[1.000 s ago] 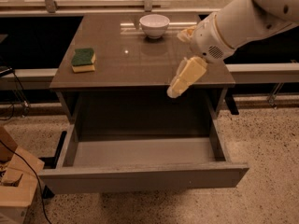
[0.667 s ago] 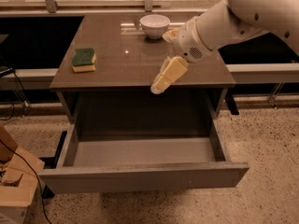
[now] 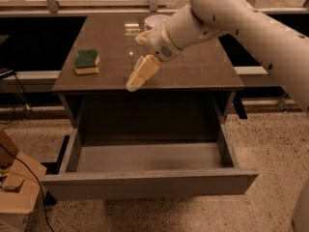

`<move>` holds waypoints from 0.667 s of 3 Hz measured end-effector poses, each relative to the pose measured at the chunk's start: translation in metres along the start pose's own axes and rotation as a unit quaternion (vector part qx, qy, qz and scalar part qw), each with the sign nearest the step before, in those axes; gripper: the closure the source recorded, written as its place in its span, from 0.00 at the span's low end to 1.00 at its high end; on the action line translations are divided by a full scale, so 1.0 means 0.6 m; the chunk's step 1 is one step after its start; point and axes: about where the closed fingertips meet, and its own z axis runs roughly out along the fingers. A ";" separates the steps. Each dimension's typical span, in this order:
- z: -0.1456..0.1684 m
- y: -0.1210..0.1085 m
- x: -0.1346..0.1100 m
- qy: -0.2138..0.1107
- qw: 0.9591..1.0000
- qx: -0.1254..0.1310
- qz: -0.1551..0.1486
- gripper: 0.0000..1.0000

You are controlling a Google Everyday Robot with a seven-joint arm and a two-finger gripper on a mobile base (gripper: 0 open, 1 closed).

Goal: Place sponge into top drawer

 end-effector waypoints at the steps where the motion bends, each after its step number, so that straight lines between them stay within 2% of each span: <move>1: 0.075 -0.026 -0.032 -0.019 0.999 -0.037 -0.009 0.00; 2: 0.124 -0.045 -0.057 -0.029 0.998 -0.058 -0.017 0.00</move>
Offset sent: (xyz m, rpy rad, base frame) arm 0.0587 0.1018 -0.0178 0.0547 0.0517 0.1594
